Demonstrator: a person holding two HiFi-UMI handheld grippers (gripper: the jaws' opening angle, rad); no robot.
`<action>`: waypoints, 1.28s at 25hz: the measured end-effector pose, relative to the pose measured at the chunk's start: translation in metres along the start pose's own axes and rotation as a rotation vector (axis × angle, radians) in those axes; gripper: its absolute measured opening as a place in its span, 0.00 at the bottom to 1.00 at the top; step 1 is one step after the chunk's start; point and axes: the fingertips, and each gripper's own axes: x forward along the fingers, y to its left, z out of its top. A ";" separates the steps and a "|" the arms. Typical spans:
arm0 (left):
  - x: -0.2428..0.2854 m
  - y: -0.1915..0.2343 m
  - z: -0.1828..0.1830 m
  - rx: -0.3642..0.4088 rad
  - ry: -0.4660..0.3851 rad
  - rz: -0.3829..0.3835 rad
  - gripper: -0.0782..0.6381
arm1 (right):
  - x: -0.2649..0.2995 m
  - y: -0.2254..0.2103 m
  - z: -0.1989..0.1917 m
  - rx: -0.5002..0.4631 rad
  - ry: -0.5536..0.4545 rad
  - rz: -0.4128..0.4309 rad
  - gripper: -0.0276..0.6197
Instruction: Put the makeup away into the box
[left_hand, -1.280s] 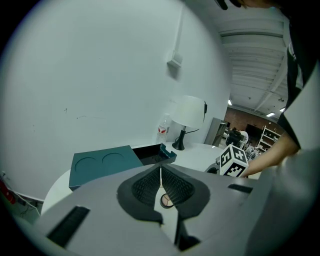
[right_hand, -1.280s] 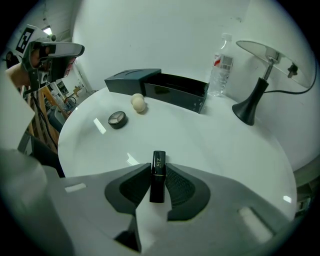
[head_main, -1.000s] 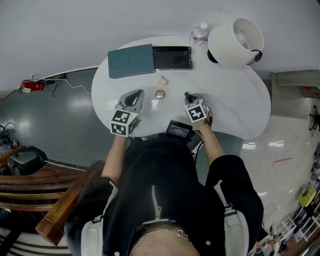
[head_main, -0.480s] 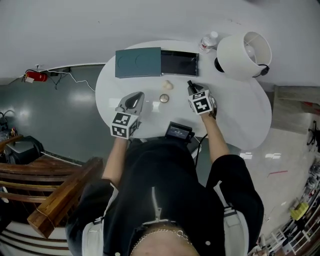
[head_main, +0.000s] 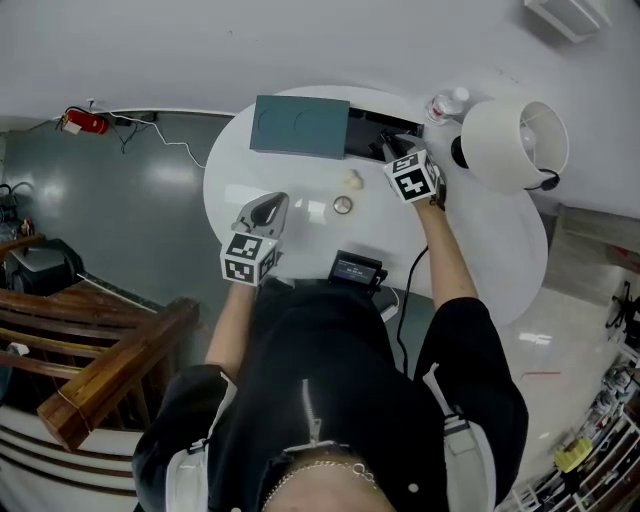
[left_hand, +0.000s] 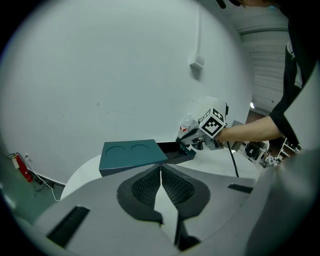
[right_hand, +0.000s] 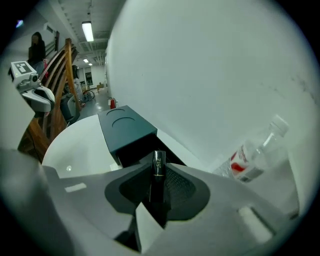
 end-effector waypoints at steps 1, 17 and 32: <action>-0.002 0.002 -0.002 -0.006 0.003 0.009 0.13 | 0.006 0.000 0.005 -0.035 -0.002 0.011 0.17; -0.038 0.037 -0.026 -0.102 0.039 0.149 0.13 | 0.098 0.022 0.006 -0.418 0.149 0.166 0.17; -0.043 0.036 -0.033 -0.106 0.050 0.163 0.13 | 0.112 0.019 0.007 -0.325 0.144 0.166 0.23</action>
